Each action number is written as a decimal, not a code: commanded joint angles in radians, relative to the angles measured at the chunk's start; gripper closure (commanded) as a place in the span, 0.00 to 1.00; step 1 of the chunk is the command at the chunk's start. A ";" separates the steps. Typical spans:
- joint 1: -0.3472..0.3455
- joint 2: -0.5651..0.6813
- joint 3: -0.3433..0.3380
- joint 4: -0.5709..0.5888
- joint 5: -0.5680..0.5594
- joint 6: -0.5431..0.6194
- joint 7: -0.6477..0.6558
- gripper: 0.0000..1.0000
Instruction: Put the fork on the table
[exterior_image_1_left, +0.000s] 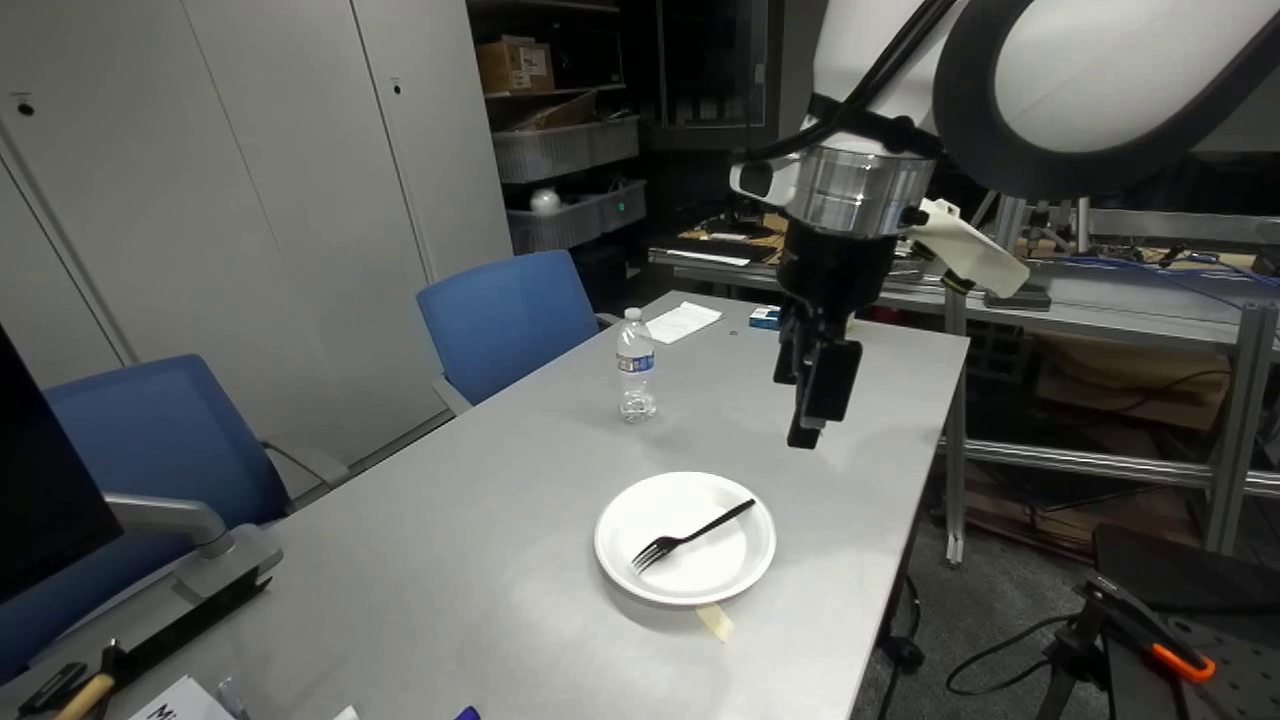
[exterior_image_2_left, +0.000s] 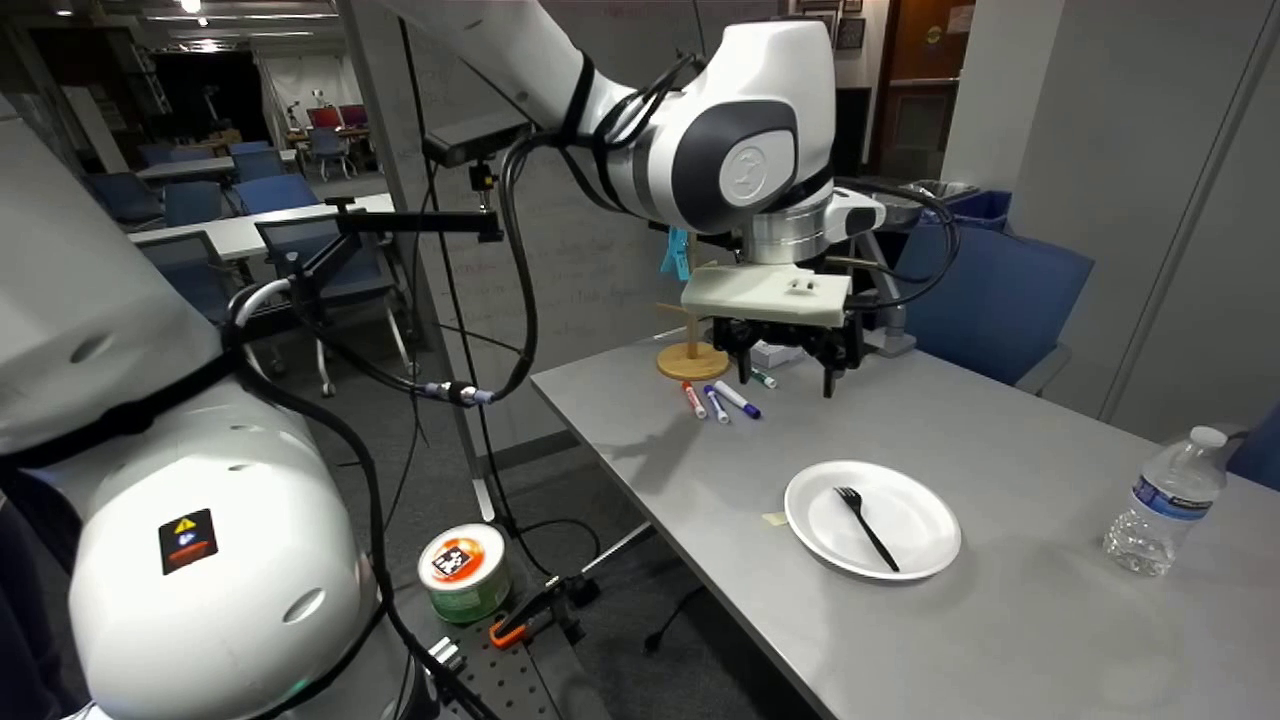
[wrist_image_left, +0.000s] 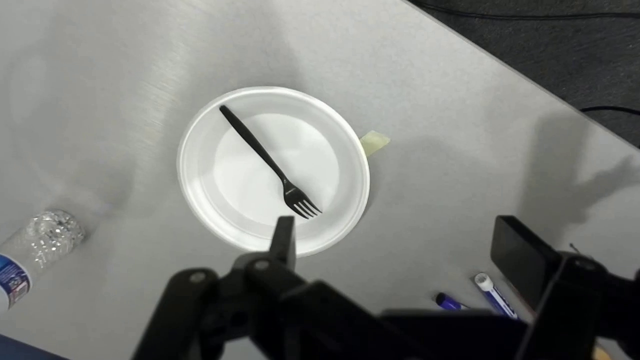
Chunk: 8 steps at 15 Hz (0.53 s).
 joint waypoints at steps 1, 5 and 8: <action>-0.015 0.013 0.016 0.008 0.005 0.000 -0.003 0.00; -0.020 0.036 0.018 0.021 -0.014 0.004 -0.010 0.00; -0.020 0.078 0.017 0.034 -0.050 0.038 -0.060 0.00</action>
